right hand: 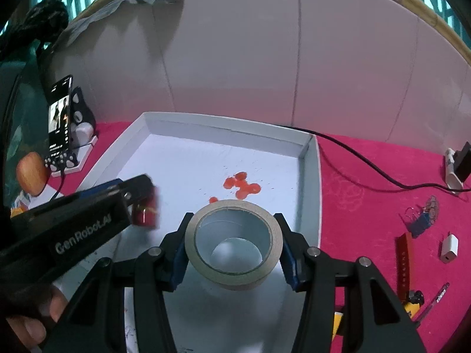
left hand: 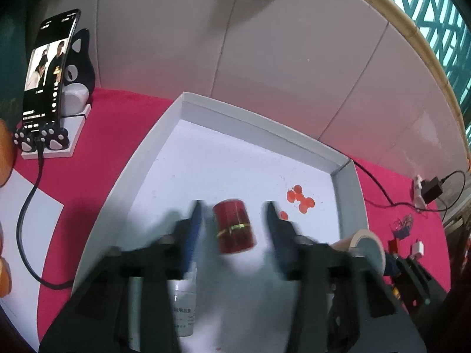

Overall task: Organize rigid objects
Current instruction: 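Open the left gripper over the tray while the right releases the tape roll, then grasp the black plug charger with the left gripper while the right grasps the yellow lighter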

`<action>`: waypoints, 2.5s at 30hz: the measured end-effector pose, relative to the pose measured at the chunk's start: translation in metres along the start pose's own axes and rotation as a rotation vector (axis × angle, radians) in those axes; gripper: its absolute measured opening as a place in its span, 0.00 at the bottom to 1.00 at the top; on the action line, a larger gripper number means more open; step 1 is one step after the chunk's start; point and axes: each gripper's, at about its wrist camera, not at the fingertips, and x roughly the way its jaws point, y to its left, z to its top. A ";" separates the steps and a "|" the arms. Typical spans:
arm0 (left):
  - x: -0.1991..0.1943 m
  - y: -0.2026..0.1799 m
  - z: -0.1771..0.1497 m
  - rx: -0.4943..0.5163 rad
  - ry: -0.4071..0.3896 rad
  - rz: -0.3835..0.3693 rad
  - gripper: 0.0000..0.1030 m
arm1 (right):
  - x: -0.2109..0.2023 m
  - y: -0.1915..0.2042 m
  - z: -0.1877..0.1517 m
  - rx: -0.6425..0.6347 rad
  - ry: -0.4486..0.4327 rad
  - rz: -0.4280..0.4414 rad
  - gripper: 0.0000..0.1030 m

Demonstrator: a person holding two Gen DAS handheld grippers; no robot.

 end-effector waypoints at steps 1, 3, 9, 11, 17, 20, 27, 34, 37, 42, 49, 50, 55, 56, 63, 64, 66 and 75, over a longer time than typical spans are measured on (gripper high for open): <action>-0.003 0.001 0.000 -0.008 -0.007 -0.004 0.75 | -0.002 0.002 0.000 -0.014 -0.015 -0.005 0.51; -0.008 0.003 0.000 -0.021 -0.022 -0.018 0.82 | -0.007 0.005 0.000 -0.030 -0.037 -0.013 0.77; -0.034 0.018 -0.004 -0.125 -0.091 -0.034 1.00 | -0.025 0.004 -0.001 -0.036 -0.098 -0.025 0.98; -0.045 0.020 -0.007 -0.154 -0.123 -0.046 1.00 | -0.032 0.000 -0.004 -0.025 -0.118 -0.026 1.00; -0.086 0.000 -0.016 -0.086 -0.208 -0.074 1.00 | -0.054 -0.013 -0.010 0.031 -0.148 -0.007 1.00; -0.108 -0.015 -0.020 -0.030 -0.262 -0.091 1.00 | -0.070 -0.023 -0.013 0.063 -0.171 0.008 1.00; -0.132 -0.052 -0.043 0.077 -0.278 -0.162 1.00 | -0.108 -0.049 -0.028 0.118 -0.221 0.023 1.00; -0.114 -0.060 -0.051 0.069 -0.183 -0.193 1.00 | -0.152 -0.096 -0.045 0.154 -0.307 -0.091 1.00; -0.113 -0.056 -0.048 0.042 -0.164 -0.248 1.00 | -0.168 -0.124 -0.054 0.196 -0.330 -0.134 1.00; -0.111 -0.073 -0.054 0.123 -0.181 -0.233 1.00 | -0.182 -0.184 -0.074 0.291 -0.336 -0.223 1.00; -0.082 -0.113 -0.079 0.309 -0.106 -0.219 1.00 | -0.154 -0.239 -0.105 0.403 -0.199 -0.286 1.00; -0.079 -0.117 -0.082 0.326 -0.096 -0.216 1.00 | -0.148 -0.241 -0.107 0.401 -0.173 -0.283 1.00; -0.064 -0.127 -0.085 0.420 -0.038 -0.197 1.00 | -0.114 -0.228 -0.113 0.354 -0.075 -0.269 0.99; -0.061 -0.127 -0.085 0.441 -0.030 -0.193 1.00 | -0.112 -0.221 -0.113 0.325 -0.082 -0.241 0.99; -0.057 -0.111 -0.077 0.387 -0.033 -0.187 1.00 | -0.088 -0.164 -0.098 0.101 -0.081 -0.169 0.99; -0.056 -0.109 -0.077 0.376 -0.034 -0.185 1.00 | -0.079 -0.156 -0.096 0.077 -0.060 -0.185 0.99; -0.056 -0.106 -0.076 0.370 -0.034 -0.184 1.00 | -0.062 -0.148 -0.092 0.054 0.000 -0.209 0.99; -0.053 -0.115 -0.076 0.434 -0.025 -0.204 1.00 | -0.051 -0.155 -0.104 0.021 0.061 -0.209 0.90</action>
